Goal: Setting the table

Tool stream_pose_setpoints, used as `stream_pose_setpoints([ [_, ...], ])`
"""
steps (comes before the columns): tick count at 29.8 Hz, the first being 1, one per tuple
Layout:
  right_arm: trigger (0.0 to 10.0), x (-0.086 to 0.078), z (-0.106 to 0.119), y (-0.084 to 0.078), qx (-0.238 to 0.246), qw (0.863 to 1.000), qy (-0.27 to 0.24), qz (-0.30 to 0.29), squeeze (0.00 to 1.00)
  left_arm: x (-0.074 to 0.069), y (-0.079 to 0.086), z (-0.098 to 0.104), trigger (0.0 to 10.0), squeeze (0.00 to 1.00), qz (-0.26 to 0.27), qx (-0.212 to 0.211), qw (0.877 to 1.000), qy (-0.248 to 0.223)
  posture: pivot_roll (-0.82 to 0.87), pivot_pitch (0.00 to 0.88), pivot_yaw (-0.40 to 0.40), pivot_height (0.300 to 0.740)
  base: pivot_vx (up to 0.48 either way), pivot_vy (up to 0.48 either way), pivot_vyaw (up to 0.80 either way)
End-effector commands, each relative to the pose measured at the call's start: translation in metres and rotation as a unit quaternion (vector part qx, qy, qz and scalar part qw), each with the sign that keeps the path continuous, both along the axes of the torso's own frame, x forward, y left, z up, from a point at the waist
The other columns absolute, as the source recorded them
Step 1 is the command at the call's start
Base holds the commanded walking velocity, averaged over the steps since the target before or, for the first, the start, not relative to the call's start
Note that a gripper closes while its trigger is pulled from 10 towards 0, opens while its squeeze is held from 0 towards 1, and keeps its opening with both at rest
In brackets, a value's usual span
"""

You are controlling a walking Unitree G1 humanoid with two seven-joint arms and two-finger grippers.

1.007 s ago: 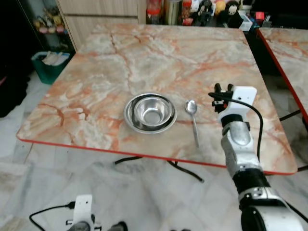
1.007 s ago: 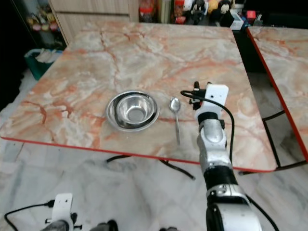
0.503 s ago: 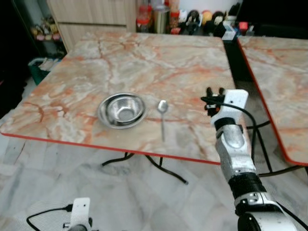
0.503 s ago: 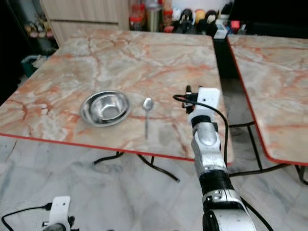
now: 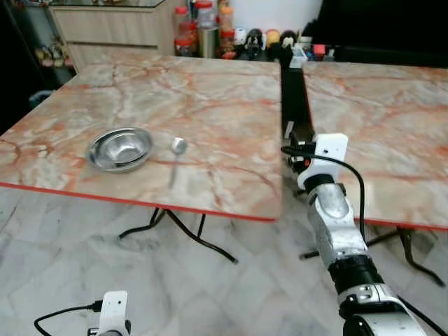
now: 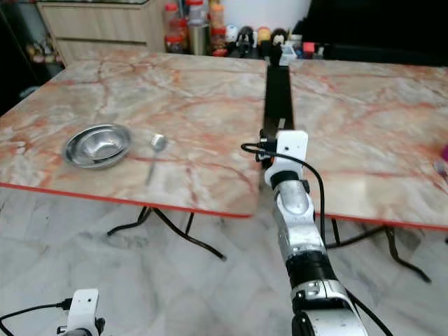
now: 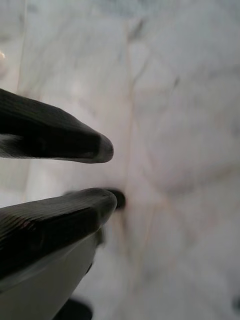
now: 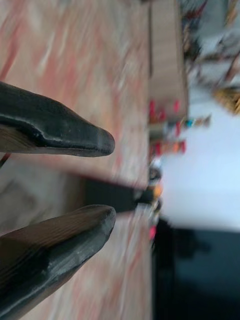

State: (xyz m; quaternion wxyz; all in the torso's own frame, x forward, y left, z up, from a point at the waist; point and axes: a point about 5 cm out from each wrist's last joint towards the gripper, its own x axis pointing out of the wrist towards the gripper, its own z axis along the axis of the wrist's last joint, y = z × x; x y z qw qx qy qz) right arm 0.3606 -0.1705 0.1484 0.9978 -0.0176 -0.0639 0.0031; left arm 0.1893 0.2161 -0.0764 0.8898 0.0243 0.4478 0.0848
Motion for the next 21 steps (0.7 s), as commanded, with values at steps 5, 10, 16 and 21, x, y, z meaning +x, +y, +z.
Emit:
stream_pose_setpoints([
  [5,10.0,0.0018,0.0074,0.0038,0.001,1.0,-0.008,0.003,0.0,-0.0039,0.0033,-0.0014,10.0,0.0,-0.004,0.005,1.0,0.008,-0.01,0.015,0.013,0.74,0.0,-0.431,0.0],
  [10,10.0,0.0018,0.0082,0.0065,-0.013,1.0,-0.008,0.01,0.0,-0.003,0.0034,-0.0009,10.0,0.0,-0.003,0.004,1.0,0.007,0.0,0.036,0.014,0.74,0.12,-0.403,0.23],
  [16,10.0,0.002,0.0072,0.0021,0.0,1.0,0.001,-0.003,0.0,-0.0002,0.0037,0.0005,10.0,0.0,0.002,0.003,1.0,0.004,0.0,0.068,0.016,0.74,0.383,-0.235,0.14],
  [21,10.0,0.0016,0.0064,0.0028,-0.002,1.0,0.005,-0.003,0.0,0.0015,0.0043,0.0014,10.0,0.0,0.005,0.004,1.0,0.003,-0.01,0.087,0.019,0.74,0.395,0.0,0.0],
])
